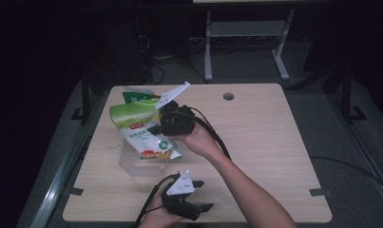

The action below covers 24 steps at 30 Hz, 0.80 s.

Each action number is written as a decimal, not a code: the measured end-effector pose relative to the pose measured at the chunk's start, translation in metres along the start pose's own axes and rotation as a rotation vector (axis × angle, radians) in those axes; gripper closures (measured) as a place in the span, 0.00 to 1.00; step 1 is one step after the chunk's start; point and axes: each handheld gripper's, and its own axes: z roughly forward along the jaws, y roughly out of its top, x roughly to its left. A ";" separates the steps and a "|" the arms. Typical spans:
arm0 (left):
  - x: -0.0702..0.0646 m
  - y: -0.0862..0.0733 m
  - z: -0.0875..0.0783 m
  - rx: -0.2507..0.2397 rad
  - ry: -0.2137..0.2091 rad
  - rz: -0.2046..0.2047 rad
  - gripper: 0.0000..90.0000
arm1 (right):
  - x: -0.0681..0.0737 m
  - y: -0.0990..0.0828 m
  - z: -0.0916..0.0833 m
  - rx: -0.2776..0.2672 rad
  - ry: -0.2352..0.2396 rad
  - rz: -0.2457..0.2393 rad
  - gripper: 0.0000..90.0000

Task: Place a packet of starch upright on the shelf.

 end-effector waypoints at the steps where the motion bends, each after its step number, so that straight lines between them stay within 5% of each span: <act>1: 0.000 -0.001 -0.001 0.003 0.005 -0.005 0.29 | -0.001 0.001 0.003 -0.003 0.001 0.000 0.98; 15: 0.003 -0.010 -0.010 0.019 0.034 0.000 0.29 | 0.002 0.006 0.049 -0.010 0.030 0.006 0.98; 24: 0.005 -0.012 -0.013 0.034 0.048 0.022 0.29 | 0.002 -0.011 0.073 0.004 0.048 0.017 0.98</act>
